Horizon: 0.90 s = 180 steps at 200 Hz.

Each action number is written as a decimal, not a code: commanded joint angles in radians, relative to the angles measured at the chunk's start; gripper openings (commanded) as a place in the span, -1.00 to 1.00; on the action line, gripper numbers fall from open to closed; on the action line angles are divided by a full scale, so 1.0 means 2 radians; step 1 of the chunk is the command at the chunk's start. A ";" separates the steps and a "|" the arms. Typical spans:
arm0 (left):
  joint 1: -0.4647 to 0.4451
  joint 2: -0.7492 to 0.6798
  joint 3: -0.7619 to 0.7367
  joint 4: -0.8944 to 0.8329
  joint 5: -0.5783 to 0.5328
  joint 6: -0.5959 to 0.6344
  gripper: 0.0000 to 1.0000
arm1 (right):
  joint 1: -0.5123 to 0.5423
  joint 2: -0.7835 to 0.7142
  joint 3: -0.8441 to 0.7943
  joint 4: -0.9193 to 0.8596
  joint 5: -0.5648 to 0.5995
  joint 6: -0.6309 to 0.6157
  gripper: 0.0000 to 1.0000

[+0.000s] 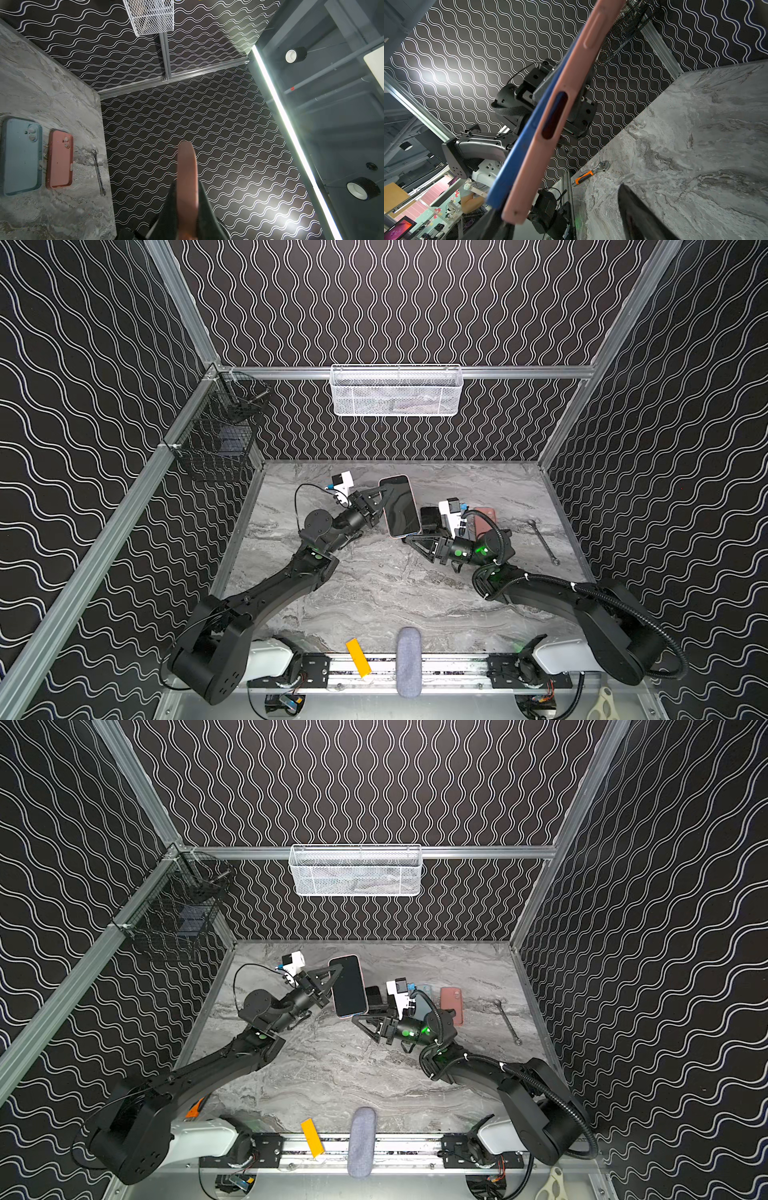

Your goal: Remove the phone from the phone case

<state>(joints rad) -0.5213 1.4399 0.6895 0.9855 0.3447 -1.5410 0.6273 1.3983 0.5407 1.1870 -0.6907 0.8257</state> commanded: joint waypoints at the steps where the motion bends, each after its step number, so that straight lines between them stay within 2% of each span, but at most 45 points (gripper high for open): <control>1: -0.003 -0.006 0.005 0.033 0.004 -0.008 -1.00 | 0.000 0.003 0.004 0.010 0.008 -0.001 0.52; 29: -0.007 -0.006 0.007 0.033 0.007 -0.013 -1.00 | -0.002 0.006 0.004 0.021 0.009 0.009 0.50; 79: -0.013 -0.008 0.004 0.033 0.007 0.000 -1.00 | -0.015 0.023 0.003 0.072 -0.006 0.053 0.32; 131: -0.014 -0.003 -0.001 0.032 0.001 0.013 -1.00 | -0.018 0.007 0.012 0.042 -0.007 0.038 0.19; 180: -0.015 0.001 -0.007 0.031 -0.008 0.023 -1.00 | -0.019 0.000 0.014 0.046 -0.009 0.047 -0.16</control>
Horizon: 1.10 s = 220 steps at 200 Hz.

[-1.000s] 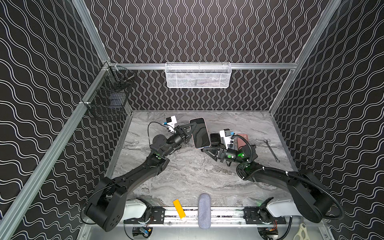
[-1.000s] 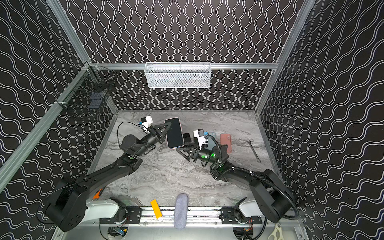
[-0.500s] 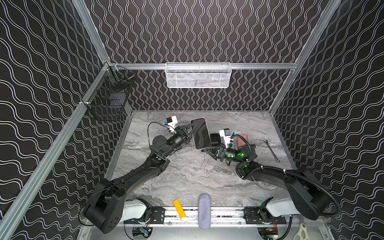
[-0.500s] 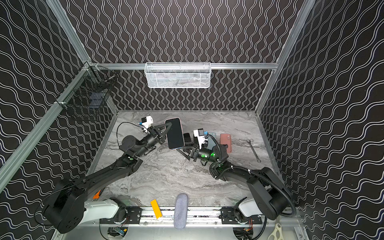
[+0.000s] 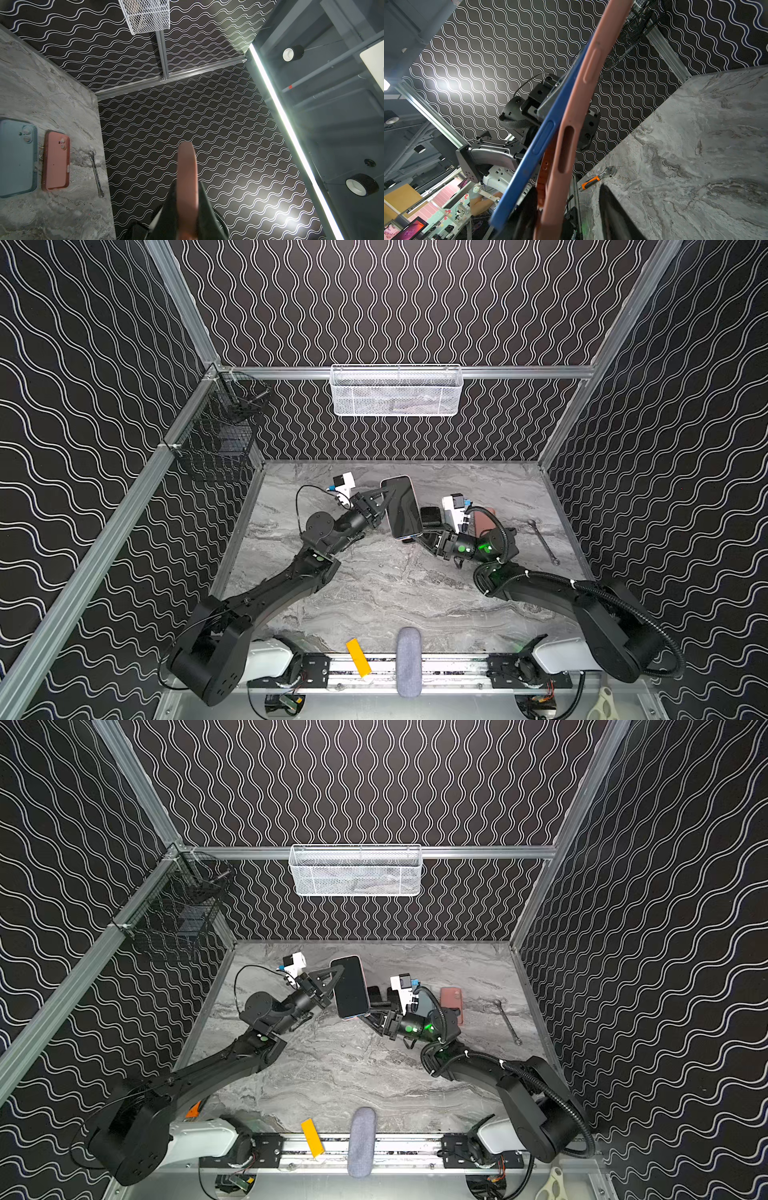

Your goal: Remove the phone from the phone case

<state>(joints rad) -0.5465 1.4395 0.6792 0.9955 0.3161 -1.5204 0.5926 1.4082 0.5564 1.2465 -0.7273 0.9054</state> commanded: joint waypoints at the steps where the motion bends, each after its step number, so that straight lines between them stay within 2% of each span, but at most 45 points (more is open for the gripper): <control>1: -0.002 0.001 -0.002 0.026 0.006 0.012 -1.00 | -0.002 -0.005 0.006 0.016 0.009 0.007 -0.17; 105: -0.005 -0.004 -0.012 0.007 -0.012 0.046 -1.00 | -0.010 -0.006 -0.008 0.057 0.014 0.057 -0.39; 180: -0.005 0.008 0.003 -0.025 -0.033 0.087 -1.00 | 0.003 0.016 -0.017 0.101 0.017 0.084 -0.42; 220: -0.005 0.017 0.007 -0.035 -0.034 0.095 -0.96 | 0.003 0.019 -0.020 0.113 0.016 0.092 -0.65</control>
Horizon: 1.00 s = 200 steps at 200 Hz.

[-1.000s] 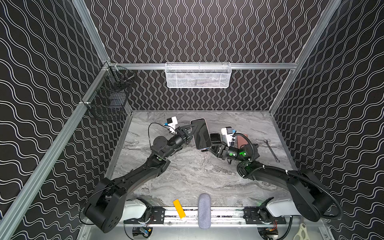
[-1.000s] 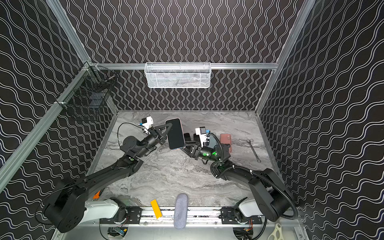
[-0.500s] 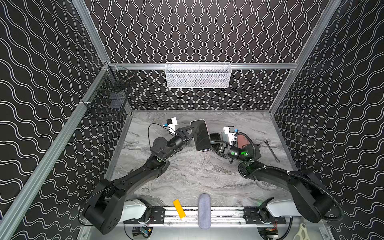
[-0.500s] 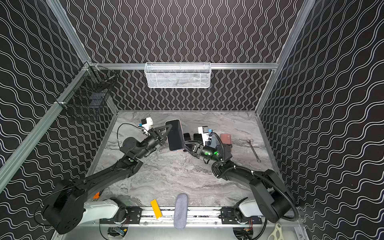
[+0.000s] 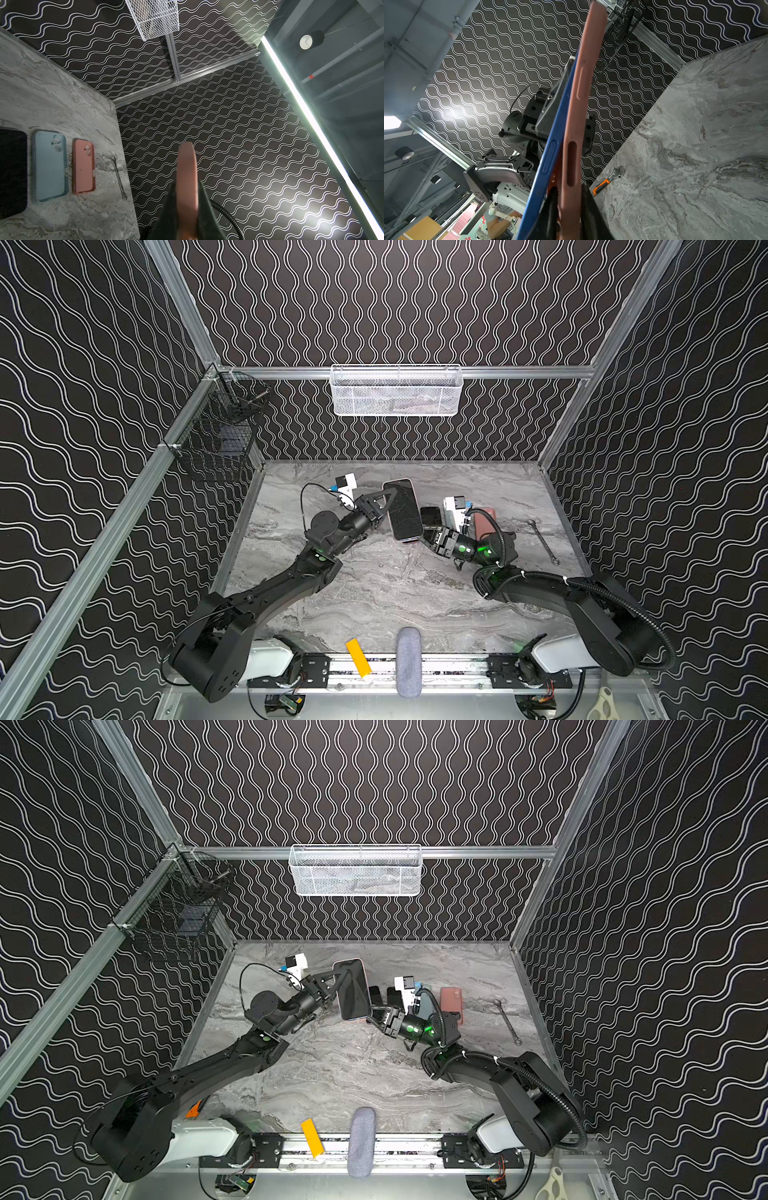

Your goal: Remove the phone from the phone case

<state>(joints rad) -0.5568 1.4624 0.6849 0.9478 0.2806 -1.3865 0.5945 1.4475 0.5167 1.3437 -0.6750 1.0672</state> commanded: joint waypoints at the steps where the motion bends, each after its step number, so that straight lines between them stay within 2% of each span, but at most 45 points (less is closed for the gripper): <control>1: 0.001 0.006 0.004 -0.011 -0.017 0.028 -0.95 | 0.002 -0.001 -0.001 0.065 -0.010 0.011 -0.66; 20: 0.001 0.009 0.005 -0.014 -0.017 0.029 -0.84 | 0.002 -0.002 0.000 0.065 -0.008 0.012 -0.73; 37: 0.000 0.010 0.005 -0.019 -0.019 0.037 -0.62 | 0.001 0.002 -0.004 0.082 0.001 0.025 -0.77; 65: 0.000 0.011 0.004 -0.027 -0.022 0.042 -0.36 | 0.000 0.009 -0.013 0.118 0.027 0.055 -0.85; 91: 0.001 0.005 0.001 -0.033 -0.029 0.051 -0.08 | 0.000 0.013 -0.019 0.127 0.041 0.060 -0.88; 154: 0.001 -0.005 0.000 -0.057 -0.029 0.050 0.45 | -0.003 0.028 -0.029 0.154 0.066 0.074 -0.90; 177: 0.001 -0.016 -0.008 -0.071 -0.036 0.046 0.59 | -0.007 0.024 -0.026 0.144 0.067 0.067 -0.91; 200: 0.001 -0.030 -0.016 -0.086 -0.038 0.038 0.64 | -0.007 0.011 -0.024 0.118 0.074 0.051 -0.91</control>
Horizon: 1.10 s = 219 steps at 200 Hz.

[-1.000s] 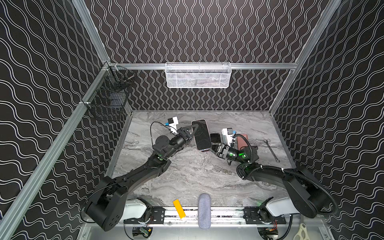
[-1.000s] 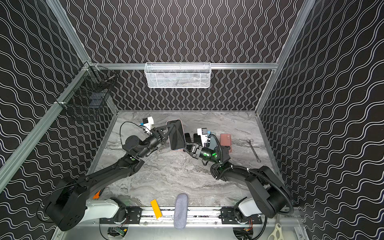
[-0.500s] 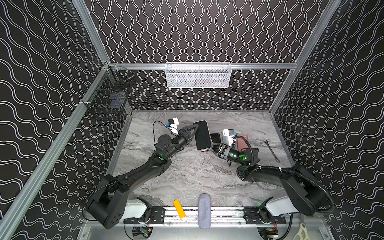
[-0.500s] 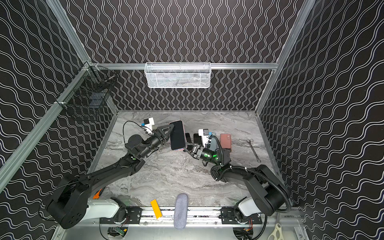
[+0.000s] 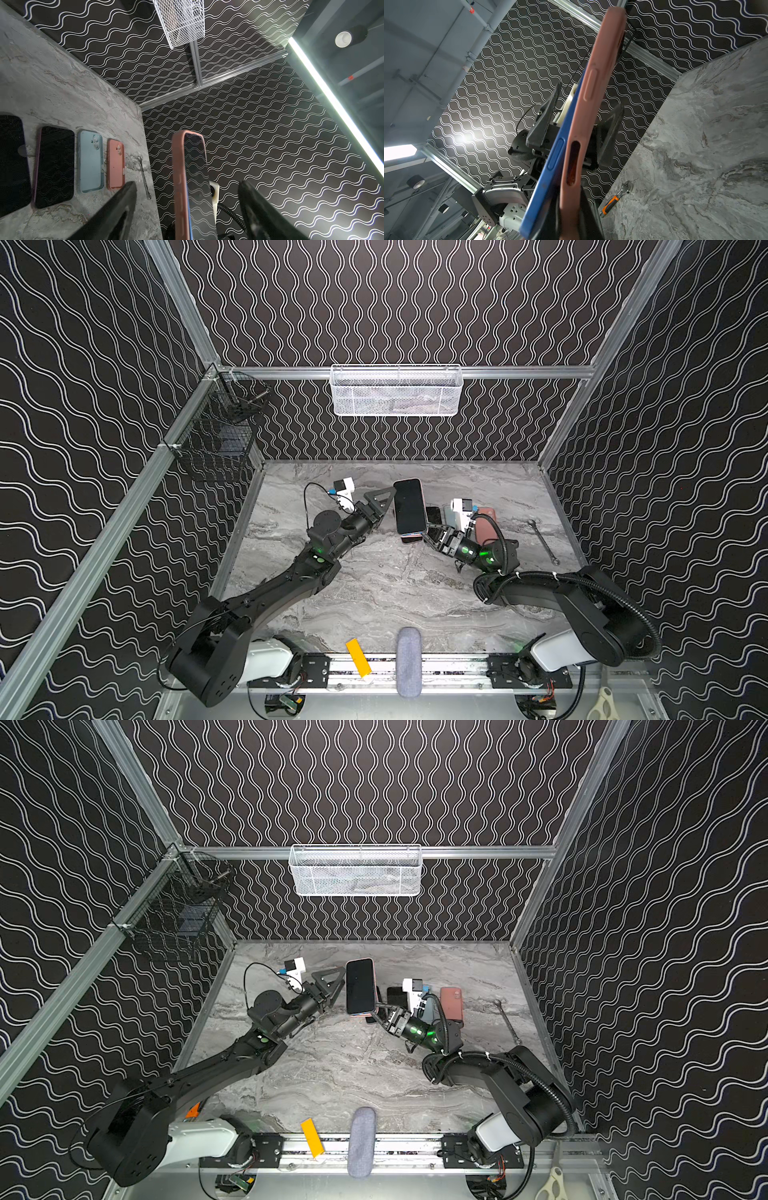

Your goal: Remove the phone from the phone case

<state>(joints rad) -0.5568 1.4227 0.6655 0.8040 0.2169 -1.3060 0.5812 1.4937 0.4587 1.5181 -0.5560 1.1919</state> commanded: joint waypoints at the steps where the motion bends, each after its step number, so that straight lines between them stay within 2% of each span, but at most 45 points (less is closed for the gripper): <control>1: 0.001 -0.011 -0.006 -0.015 -0.006 -0.002 0.64 | -0.001 -0.012 0.005 0.030 0.015 -0.012 -0.91; 66: -0.001 -0.054 -0.027 -0.077 0.001 -0.045 0.75 | -0.006 -0.017 0.006 0.015 0.032 -0.022 -0.90; 86: -0.003 -0.077 -0.026 -0.123 0.010 -0.067 0.81 | -0.007 -0.015 0.004 0.019 0.039 -0.020 -0.90; 102: -0.010 -0.100 -0.015 -0.176 0.013 -0.071 0.95 | -0.008 -0.016 0.005 0.012 0.042 -0.024 -0.90; 128: -0.026 -0.126 0.004 -0.237 0.020 -0.081 0.97 | -0.009 -0.021 0.005 -0.003 0.053 -0.035 -0.89; 219: -0.056 -0.113 0.045 -0.238 0.045 -0.097 0.97 | -0.008 -0.015 0.002 0.001 0.065 -0.034 -0.89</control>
<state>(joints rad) -0.6590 1.1900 0.7300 0.3191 0.2924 -1.4918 0.5648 1.4647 0.4641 1.4563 -0.4438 1.1316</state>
